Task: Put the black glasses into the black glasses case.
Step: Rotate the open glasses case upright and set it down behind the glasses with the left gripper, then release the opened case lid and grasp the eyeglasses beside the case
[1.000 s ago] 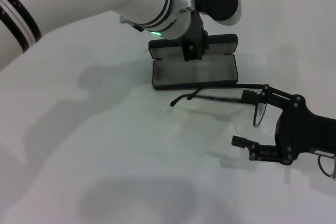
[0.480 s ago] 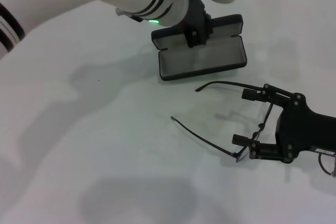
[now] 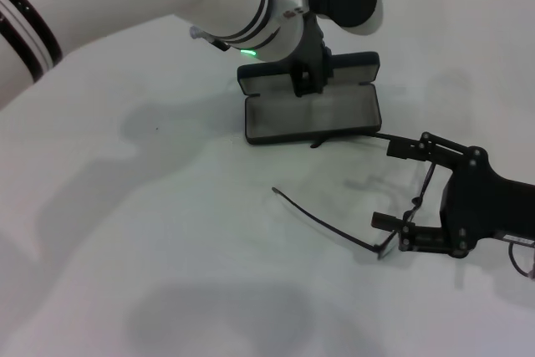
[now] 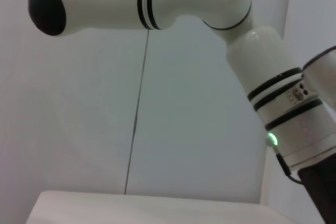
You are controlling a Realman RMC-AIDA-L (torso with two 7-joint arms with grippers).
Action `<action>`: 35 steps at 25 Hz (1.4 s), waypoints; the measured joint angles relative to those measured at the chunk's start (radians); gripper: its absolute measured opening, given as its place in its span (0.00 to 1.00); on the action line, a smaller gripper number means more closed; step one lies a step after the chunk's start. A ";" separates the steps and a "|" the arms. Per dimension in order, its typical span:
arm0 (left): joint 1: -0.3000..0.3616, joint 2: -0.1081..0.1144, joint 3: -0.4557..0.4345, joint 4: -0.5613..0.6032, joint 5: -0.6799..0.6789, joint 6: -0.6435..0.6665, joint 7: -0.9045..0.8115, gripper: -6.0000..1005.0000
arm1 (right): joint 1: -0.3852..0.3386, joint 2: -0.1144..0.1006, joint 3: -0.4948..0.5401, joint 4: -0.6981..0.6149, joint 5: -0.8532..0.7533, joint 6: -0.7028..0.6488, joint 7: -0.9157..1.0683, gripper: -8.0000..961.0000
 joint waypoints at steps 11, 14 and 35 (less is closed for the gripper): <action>-0.002 -0.003 0.005 0.057 0.045 0.128 -0.039 0.21 | 0.000 -0.003 0.000 0.001 0.001 0.002 0.000 0.86; 0.000 -0.004 0.010 0.061 0.047 0.134 -0.049 0.21 | 0.000 -0.003 0.000 -0.001 0.001 0.002 0.000 0.86; 0.548 0.002 -0.267 -0.002 -1.418 0.007 0.766 0.61 | 0.003 -0.038 0.227 -0.085 -0.051 0.000 0.047 0.86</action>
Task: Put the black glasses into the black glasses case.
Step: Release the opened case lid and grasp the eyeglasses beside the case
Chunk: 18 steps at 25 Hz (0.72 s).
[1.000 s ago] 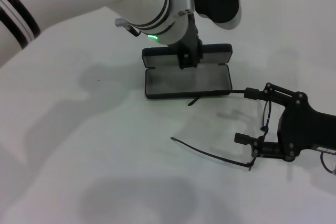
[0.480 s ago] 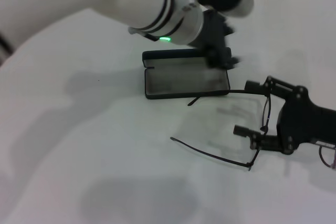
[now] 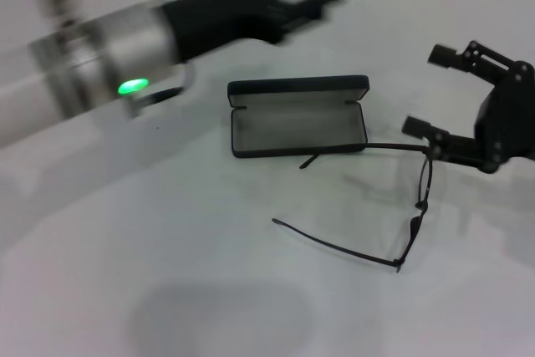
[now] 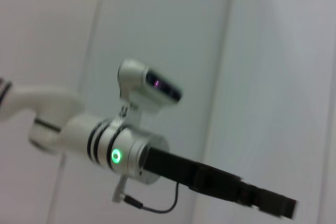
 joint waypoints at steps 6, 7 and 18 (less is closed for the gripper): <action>0.016 0.003 -0.241 -0.396 -0.223 0.309 0.211 0.60 | 0.042 -0.139 0.082 -0.380 -0.456 0.006 0.321 0.85; 0.009 0.004 -0.282 -0.458 -0.227 0.354 0.239 0.60 | 0.046 -0.142 0.113 -0.436 -0.526 0.004 0.376 0.85; -0.014 0.000 -0.336 -0.705 -0.252 0.413 0.410 0.60 | 0.149 0.134 0.394 -1.115 -1.700 -0.175 0.818 0.85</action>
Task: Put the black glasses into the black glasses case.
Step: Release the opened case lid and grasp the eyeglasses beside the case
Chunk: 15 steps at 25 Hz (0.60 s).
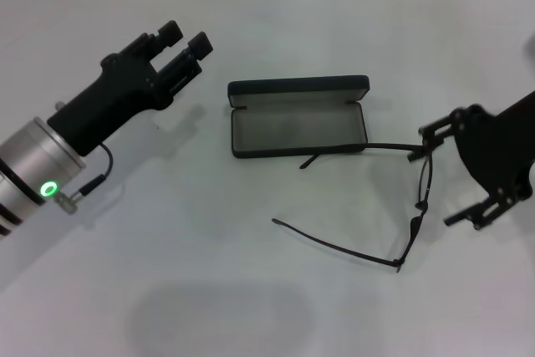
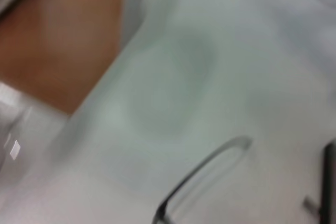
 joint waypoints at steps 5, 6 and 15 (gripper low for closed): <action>-0.011 -0.002 -0.001 -0.061 -0.028 0.002 0.043 0.60 | 0.055 -0.003 -0.110 0.000 -0.043 0.007 0.035 0.85; -0.013 -0.002 -0.001 -0.072 -0.030 0.002 0.044 0.60 | 0.064 -0.004 -0.124 0.003 -0.044 0.011 0.035 0.85; -0.012 -0.002 -0.002 -0.081 -0.031 -0.002 0.046 0.60 | 0.072 -0.002 -0.307 0.026 -0.110 0.123 0.028 0.80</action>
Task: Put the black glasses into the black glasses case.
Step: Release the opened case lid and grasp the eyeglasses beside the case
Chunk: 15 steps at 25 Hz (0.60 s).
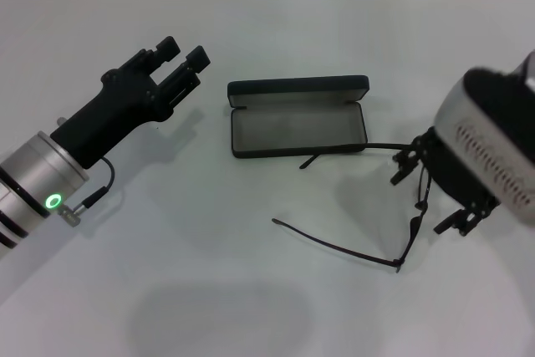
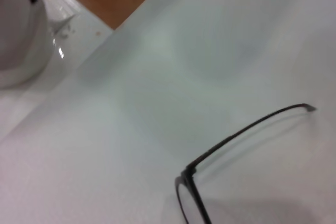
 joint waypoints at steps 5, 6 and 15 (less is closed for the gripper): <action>0.000 0.000 0.000 -0.001 -0.001 -0.003 0.000 0.60 | -0.002 0.003 -0.083 0.025 -0.021 0.074 -0.001 0.74; 0.001 0.000 0.000 -0.001 -0.001 -0.003 0.000 0.60 | -0.001 0.003 -0.096 0.032 -0.023 0.087 -0.001 0.73; 0.000 0.000 0.000 -0.024 -0.001 -0.005 0.020 0.60 | 0.017 0.006 -0.184 0.088 -0.046 0.184 -0.001 0.66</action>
